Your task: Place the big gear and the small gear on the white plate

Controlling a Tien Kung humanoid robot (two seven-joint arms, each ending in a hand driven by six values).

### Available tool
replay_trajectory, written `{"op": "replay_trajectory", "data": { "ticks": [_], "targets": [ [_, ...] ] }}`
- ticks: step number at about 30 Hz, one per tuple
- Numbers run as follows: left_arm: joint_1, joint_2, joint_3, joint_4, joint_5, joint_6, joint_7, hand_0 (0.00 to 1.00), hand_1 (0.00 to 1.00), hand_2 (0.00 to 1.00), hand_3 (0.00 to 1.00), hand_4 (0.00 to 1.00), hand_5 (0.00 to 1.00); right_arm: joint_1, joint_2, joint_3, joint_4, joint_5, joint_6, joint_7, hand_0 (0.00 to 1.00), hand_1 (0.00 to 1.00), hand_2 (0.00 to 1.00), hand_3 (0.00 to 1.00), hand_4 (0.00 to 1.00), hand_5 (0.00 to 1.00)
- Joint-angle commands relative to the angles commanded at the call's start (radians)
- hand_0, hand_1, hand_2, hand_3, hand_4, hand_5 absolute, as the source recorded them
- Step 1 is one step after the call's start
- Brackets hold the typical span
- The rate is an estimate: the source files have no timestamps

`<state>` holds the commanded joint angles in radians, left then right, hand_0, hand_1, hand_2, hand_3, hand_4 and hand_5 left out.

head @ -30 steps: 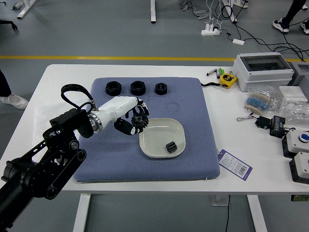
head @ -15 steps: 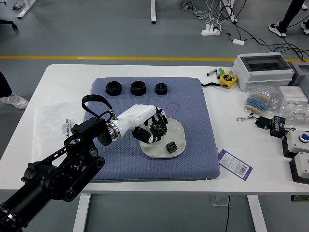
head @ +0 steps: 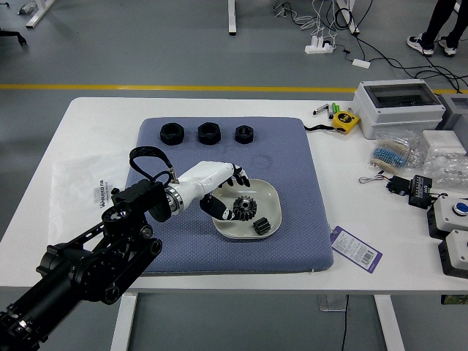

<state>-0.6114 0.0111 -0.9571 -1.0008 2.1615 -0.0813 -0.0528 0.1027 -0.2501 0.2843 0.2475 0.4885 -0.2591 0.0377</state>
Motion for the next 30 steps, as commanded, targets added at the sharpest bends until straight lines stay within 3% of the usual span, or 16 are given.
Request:
{"op": "replay_trajectory", "data": {
  "ticks": [4, 10, 12, 13, 18, 19, 24, 25, 26, 30],
  "targets": [
    [0.009, 0.004, -0.016, -0.015, 0.005, 0.035, 0.000, 0.519, 0.666, 0.736, 0.742, 0.998, 0.248, -0.003, 0.001, 0.002, 0.000, -0.002, -0.001, -0.001, 0.638, 0.633, 0.722, 0.587, 0.845, 0.707],
    [0.045, 0.009, -0.109, -0.077, -0.008, 0.085, -0.020, 0.512, 0.660, 0.731, 0.743, 0.998, 0.269, -0.008, 0.002, 0.006, 0.000, -0.008, -0.003, -0.003, 0.637, 0.633, 0.723, 0.588, 0.845, 0.707],
    [0.072, 0.007, -0.162, -0.106, -0.047, 0.123, -0.032, 0.512, 0.660, 0.731, 0.743, 0.998, 0.269, -0.009, 0.002, 0.005, 0.000, -0.007, -0.002, -0.003, 0.637, 0.633, 0.723, 0.588, 0.845, 0.707],
    [0.090, 0.004, -0.190, -0.121, -0.077, 0.145, -0.039, 0.507, 0.642, 0.711, 0.673, 0.998, 0.255, -0.010, 0.003, 0.005, 0.000, -0.007, -0.002, -0.003, 0.638, 0.633, 0.723, 0.587, 0.844, 0.707],
    [0.165, -0.008, -0.301, -0.172, -0.273, 0.217, -0.061, 0.507, 0.642, 0.711, 0.673, 0.998, 0.255, -0.011, 0.002, 0.001, -0.001, -0.002, 0.002, -0.001, 0.638, 0.633, 0.723, 0.587, 0.844, 0.707],
    [0.172, -0.010, -0.310, -0.178, -0.314, 0.216, -0.063, 0.512, 0.609, 0.666, 0.614, 0.940, 0.267, -0.011, 0.002, 0.000, -0.001, 0.000, 0.002, 0.000, 0.637, 0.633, 0.723, 0.587, 0.844, 0.707],
    [0.279, -0.011, -0.385, -0.240, -0.522, 0.177, -0.052, 0.512, 0.609, 0.666, 0.614, 0.940, 0.267, -0.010, 0.001, -0.010, -0.002, 0.016, 0.008, 0.006, 0.637, 0.633, 0.723, 0.587, 0.844, 0.707],
    [0.291, -0.011, -0.389, -0.247, -0.567, 0.171, -0.048, 0.585, 0.629, 0.709, 0.635, 0.925, 0.351, -0.010, 0.000, -0.011, -0.002, 0.018, 0.009, 0.006, 0.637, 0.633, 0.723, 0.587, 0.844, 0.707],
    [0.318, -0.009, -0.399, -0.267, -0.613, 0.146, -0.040, 0.585, 0.629, 0.709, 0.635, 0.925, 0.351, -0.009, 0.000, -0.014, -0.002, 0.024, 0.011, 0.008, 0.637, 0.633, 0.723, 0.587, 0.844, 0.707],
    [0.367, 0.004, -0.411, -0.306, -0.775, 0.106, -0.037, 0.585, 0.629, 0.709, 0.635, 0.925, 0.351, -0.006, -0.001, -0.016, -0.003, 0.026, 0.013, 0.008, 0.637, 0.633, 0.723, 0.587, 0.844, 0.707]
  ]
}}
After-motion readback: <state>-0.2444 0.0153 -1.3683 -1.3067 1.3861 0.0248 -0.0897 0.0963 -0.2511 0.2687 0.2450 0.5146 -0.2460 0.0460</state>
